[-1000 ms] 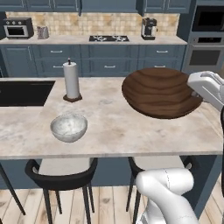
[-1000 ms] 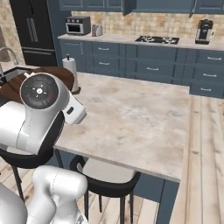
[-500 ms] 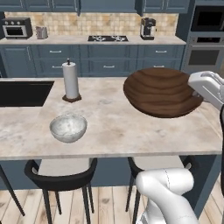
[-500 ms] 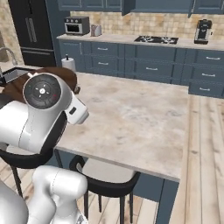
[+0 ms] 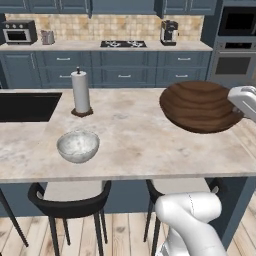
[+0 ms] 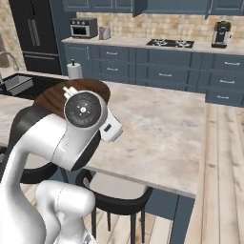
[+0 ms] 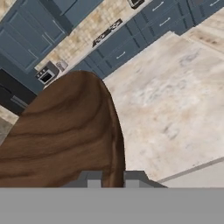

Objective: Pick up the bowls from the cabinet and place each bowl in front of a stool on the dining counter.

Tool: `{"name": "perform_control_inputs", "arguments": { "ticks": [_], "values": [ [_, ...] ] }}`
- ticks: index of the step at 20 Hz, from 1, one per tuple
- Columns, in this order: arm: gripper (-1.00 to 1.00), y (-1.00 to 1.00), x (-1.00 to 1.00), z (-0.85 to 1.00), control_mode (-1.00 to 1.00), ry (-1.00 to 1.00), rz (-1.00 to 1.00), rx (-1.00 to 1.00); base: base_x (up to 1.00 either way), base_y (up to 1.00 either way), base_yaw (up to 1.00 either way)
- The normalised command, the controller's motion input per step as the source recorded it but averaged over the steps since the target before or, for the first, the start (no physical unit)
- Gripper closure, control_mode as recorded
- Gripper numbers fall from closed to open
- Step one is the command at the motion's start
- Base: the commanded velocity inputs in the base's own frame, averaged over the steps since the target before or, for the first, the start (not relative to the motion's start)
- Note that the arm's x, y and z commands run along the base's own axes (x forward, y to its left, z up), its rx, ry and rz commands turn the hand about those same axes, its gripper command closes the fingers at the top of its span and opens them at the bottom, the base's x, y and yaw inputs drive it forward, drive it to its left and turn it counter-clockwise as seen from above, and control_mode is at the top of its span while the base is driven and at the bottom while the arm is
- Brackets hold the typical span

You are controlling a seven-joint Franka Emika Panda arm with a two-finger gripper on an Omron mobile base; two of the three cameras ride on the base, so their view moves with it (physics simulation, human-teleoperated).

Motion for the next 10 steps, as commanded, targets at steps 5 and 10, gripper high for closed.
{"name": "perform_control_inputs", "arguments": {
  "ticks": [5, 10],
  "values": [
    [1.0, -0.45, 0.08, -0.34, -1.0, -0.02, -0.05, 0.0, 0.0, 0.0, 0.0],
    [1.0, -0.25, 0.03, -0.42, -1.0, 0.0, -0.03, 0.0, 0.0, 0.0, 0.0]
  ]
}}
